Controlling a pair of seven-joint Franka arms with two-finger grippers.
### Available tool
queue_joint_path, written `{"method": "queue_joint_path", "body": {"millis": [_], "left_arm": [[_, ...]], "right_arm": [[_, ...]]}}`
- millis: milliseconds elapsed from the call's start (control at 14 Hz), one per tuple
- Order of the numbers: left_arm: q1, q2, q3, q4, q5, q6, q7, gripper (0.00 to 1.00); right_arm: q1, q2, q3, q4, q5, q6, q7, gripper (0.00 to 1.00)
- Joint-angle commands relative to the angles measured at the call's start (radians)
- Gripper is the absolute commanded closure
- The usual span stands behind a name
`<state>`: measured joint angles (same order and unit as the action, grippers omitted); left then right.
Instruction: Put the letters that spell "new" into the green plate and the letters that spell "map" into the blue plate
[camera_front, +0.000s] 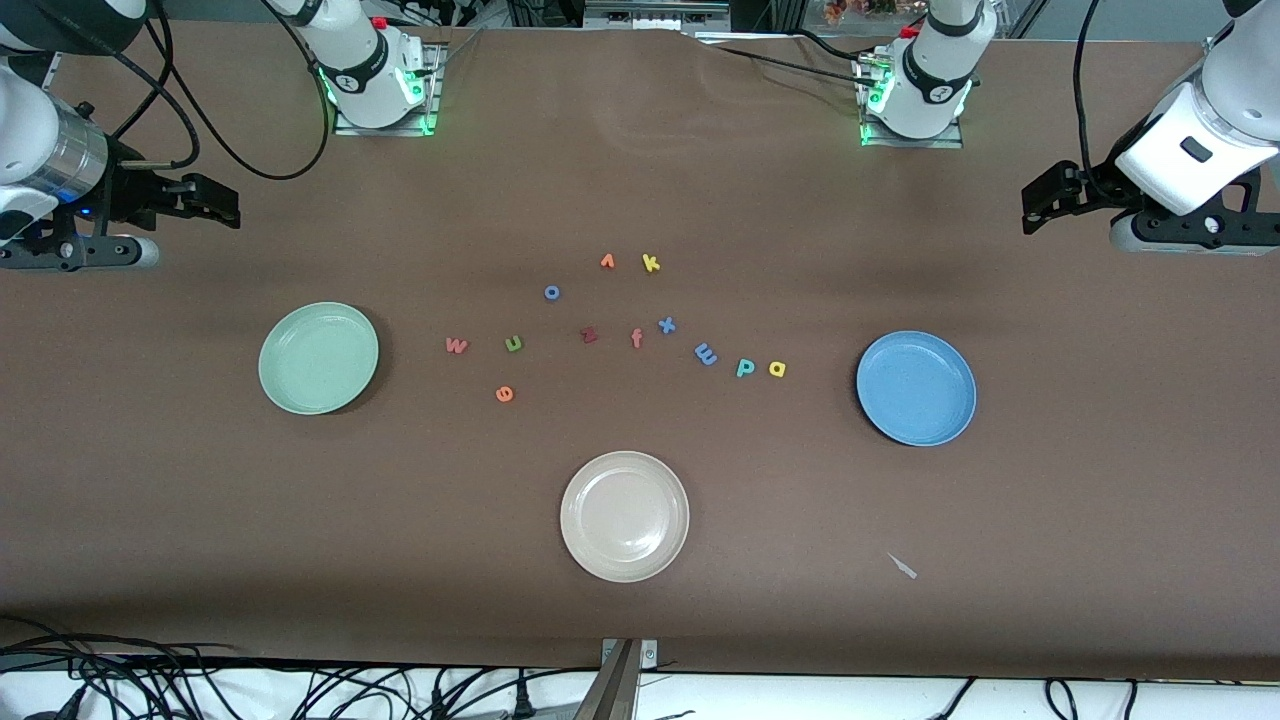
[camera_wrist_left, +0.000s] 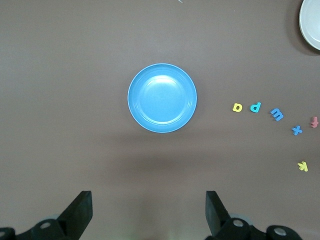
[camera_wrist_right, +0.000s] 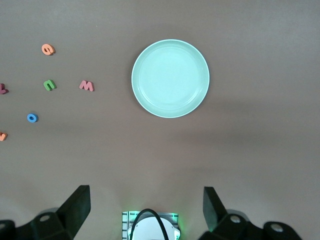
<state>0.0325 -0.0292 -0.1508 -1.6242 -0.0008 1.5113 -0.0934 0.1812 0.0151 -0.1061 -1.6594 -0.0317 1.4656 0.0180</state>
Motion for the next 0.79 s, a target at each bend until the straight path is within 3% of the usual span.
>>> {"method": "queue_joint_path", "body": {"millis": [0,714], "left_arm": [[0.003,-0.003,-0.001,0.015,-0.005,-0.037,0.015,0.0],[0.006,-0.001,0.007,0.056,0.008,-0.071,0.015,0.0]], "right_arm": [[-0.002,0.002,0.003,0.012,-0.007,-0.016,-0.015,0.0],[-0.002,0.002,0.003,0.012,-0.007,-0.016,-0.015,0.0]]}}
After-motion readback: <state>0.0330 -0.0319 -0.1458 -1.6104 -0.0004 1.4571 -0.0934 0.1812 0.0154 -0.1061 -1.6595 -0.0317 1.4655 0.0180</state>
